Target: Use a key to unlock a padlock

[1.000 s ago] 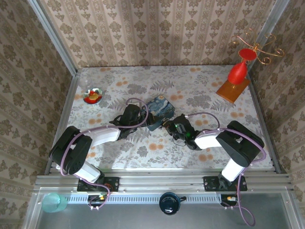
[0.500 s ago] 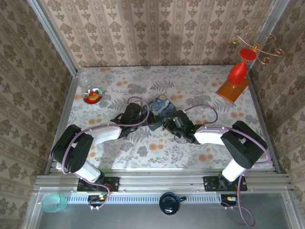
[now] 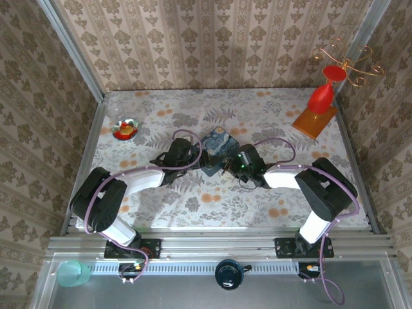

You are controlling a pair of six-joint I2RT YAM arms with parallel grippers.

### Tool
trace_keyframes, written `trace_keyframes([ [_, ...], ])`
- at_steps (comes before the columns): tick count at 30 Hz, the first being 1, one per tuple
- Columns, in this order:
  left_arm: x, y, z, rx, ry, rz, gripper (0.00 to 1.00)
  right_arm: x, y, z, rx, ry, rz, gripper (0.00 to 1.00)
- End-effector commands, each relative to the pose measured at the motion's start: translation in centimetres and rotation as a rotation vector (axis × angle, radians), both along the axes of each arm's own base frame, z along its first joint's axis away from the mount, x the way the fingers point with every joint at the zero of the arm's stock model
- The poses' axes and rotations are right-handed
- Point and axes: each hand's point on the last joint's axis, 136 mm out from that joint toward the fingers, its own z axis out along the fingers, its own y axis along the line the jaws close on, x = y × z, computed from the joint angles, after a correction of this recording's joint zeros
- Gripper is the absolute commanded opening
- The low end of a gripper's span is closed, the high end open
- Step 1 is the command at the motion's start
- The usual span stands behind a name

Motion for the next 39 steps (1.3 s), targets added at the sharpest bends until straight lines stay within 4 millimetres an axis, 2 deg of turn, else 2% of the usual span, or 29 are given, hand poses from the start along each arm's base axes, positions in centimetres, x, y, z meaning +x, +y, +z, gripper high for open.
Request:
trace_keyframes([
  [1, -2.5, 3.3, -5.2, 0.178, 0.150, 0.024, 0.68, -1.2, -2.1, -3.2, 0.064, 0.110, -0.082, 0.00],
  [7, -2.4, 3.0, -5.3, 0.175, 0.149, 0.019, 0.68, -0.4, -0.6, -0.9, 0.244, 0.069, -0.101, 0.00],
  [11, -2.3, 3.0, -5.2, 0.173, 0.147, 0.022, 0.68, -0.1, -1.4, 0.3, 0.242, 0.030, -0.138, 0.00],
  [15, -2.4, 3.1, -5.2, 0.178, 0.148, 0.022, 0.68, -0.2, -1.9, 0.2, 0.226, 0.032, -0.153, 0.00],
  [22, -2.4, 3.4, -5.3, 0.192, 0.153, 0.031, 0.68, -1.7, -3.0, -1.9, -0.118, 0.141, -0.070, 0.00],
  [26, -2.3, 3.4, -5.3, 0.190, 0.151, 0.031, 0.68, -2.2, -5.3, -3.1, -0.316, 0.180, -0.055, 0.00],
  [28, -2.3, 3.2, -5.2, 0.186, 0.149, 0.029, 0.68, -2.4, -5.7, -3.7, -0.359, 0.209, -0.050, 0.00],
  [31, -2.3, 3.2, -5.3, 0.184, 0.151, 0.027, 0.68, -2.2, -4.5, -4.5, -0.296, 0.223, -0.035, 0.00],
  [33, -2.3, 3.1, -5.3, 0.185, 0.152, 0.027, 0.68, -1.8, -3.4, -4.3, -0.232, 0.209, -0.026, 0.00],
  [39, -2.5, 3.2, -5.4, 0.189, 0.154, 0.023, 0.68, 0.0, -1.5, -0.6, 0.003, 0.056, -0.028, 0.00],
])
